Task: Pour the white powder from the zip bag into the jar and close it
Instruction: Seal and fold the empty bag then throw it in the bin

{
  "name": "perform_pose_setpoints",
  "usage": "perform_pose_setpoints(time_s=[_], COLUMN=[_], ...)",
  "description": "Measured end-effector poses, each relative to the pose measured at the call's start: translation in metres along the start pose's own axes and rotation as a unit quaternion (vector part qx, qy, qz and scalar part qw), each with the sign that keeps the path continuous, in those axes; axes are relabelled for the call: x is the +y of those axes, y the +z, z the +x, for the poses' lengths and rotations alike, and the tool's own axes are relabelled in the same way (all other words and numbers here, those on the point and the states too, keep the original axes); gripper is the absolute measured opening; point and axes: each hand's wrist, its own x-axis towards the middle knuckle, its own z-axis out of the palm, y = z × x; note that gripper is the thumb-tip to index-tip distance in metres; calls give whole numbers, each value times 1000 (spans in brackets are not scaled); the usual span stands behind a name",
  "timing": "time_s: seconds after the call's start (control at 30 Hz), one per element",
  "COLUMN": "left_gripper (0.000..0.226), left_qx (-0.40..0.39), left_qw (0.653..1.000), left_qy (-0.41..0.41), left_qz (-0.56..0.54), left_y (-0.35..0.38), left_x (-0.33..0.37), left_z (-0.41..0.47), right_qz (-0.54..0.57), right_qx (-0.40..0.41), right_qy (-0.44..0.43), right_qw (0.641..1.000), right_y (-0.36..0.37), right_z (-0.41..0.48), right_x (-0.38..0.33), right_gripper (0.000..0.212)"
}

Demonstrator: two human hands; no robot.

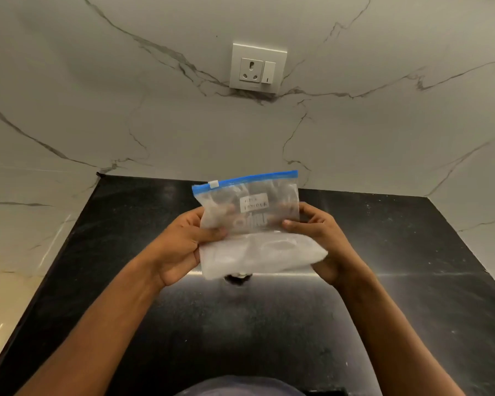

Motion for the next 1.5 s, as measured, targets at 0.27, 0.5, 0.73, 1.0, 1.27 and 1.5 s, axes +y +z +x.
perform_pose_setpoints(time_s=[0.27,0.5,0.73,1.0,1.27,1.5], left_gripper=[66,80,34,29,25,52], left_qx=[-122,78,126,137,147,71], left_qw=[980,982,983,986,981,987], left_qy=[15,117,131,88,101,121], left_qz=[-156,127,-38,-46,81,74], left_y=[-29,-2,12,33,33,40], left_x=[-9,-18,-26,-46,-44,-39], left_z=[-4,6,16,13,12,8], right_qz=[285,218,133,144,-532,-668], right_qx=[101,95,40,182,132,100], right_qy=[115,132,-45,-109,-402,-389], right_qw=[946,962,989,967,734,626], right_y=[7,14,39,76,63,63], right_z=[-1,-1,-11,27,29,32], right_x=[21,27,43,48,73,68], right_gripper=[20,22,93,49,69,75])
